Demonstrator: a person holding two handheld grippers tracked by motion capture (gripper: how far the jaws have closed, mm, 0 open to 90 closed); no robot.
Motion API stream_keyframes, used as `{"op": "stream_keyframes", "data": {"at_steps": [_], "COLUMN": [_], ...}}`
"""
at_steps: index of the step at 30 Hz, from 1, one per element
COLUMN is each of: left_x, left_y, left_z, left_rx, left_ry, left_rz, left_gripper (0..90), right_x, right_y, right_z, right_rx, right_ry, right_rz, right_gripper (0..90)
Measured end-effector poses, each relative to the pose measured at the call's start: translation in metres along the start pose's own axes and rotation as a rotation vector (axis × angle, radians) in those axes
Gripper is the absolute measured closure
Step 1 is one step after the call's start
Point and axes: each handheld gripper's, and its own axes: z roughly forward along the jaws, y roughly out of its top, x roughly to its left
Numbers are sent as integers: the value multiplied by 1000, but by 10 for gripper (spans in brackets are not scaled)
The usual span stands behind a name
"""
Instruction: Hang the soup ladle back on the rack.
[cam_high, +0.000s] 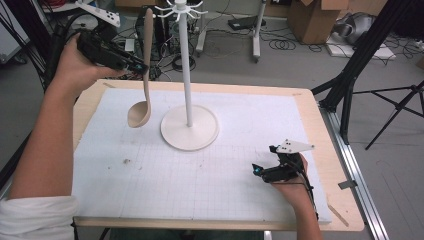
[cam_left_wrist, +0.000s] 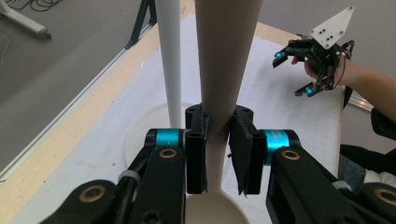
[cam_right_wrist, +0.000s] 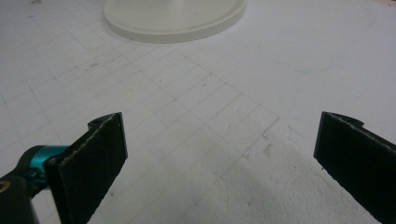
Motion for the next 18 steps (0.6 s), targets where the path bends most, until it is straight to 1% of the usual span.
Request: {"op": "stream_keyframes", "data": {"at_steps": [5,9,13,18], "left_x": [1,3,4,3], "left_y": [3,4,5,8], "left_z": [3,6,8,11], "left_rx": [17,32,45,51], "left_ry": [0,14,16,18], "left_rz": [-1,-9,-9,-8], "left_gripper": [763,763,763,763], "right_x": [0,0,0,-1], "right_y": [0,0,0,0], "right_z": [0,0,-1,-1], "right_rx": [-2,-2,-6,-6], "right_ry": [3,2,0,1], "right_rz": [2,-1,2,0], "right_gripper": [14,13,13,14]}}
